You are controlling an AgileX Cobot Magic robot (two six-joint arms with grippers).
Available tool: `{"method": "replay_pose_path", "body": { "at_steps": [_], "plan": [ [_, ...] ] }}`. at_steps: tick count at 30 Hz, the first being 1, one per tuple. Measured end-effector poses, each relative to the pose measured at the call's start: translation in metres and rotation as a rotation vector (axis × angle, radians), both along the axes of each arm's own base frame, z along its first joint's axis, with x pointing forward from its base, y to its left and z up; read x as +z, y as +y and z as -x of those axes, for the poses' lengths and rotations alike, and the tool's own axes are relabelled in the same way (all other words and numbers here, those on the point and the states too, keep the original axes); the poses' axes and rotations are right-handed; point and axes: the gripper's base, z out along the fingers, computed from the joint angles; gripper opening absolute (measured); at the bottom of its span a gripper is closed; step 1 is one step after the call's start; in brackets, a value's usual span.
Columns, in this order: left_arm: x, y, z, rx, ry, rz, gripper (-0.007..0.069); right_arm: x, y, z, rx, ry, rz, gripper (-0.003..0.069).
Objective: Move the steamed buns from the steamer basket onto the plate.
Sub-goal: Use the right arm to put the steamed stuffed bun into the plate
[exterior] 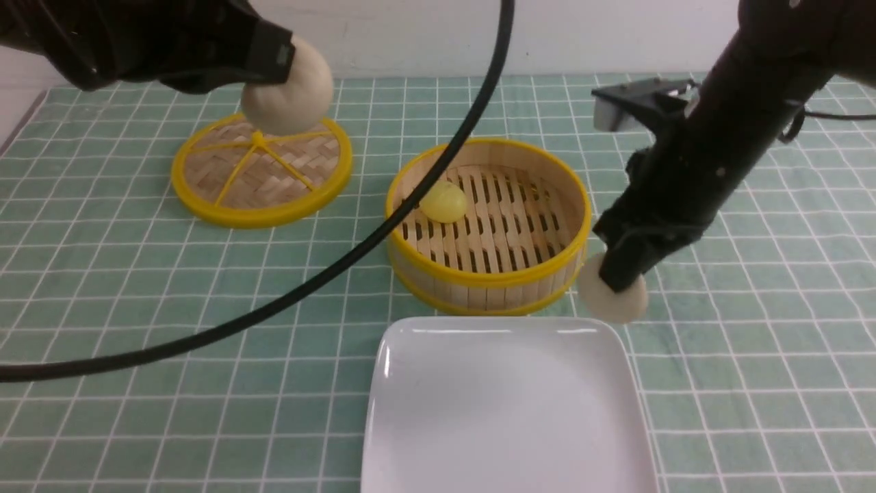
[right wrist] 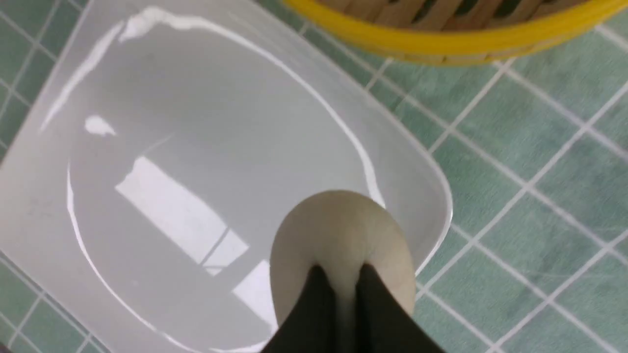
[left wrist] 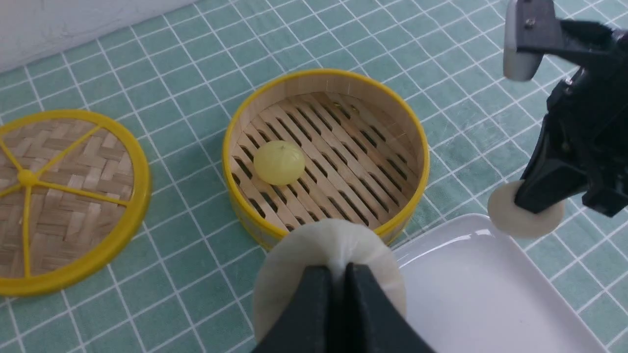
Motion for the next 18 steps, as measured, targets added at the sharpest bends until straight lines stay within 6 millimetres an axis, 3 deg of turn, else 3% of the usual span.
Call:
{"method": "replay_pose_path", "body": {
  "at_steps": [6, 18],
  "plan": [
    [-0.001, -0.001, 0.002, -0.011, 0.026, 0.009, 0.0027, -0.021, 0.002, 0.007, 0.026, 0.066, -0.022, 0.0033],
    [-0.017, -0.006, -0.007, -0.030, 0.134, -0.032, 0.0027, -0.071, 0.009, -0.008, 0.070, 0.142, -0.017, 0.0036]
  ]
}}
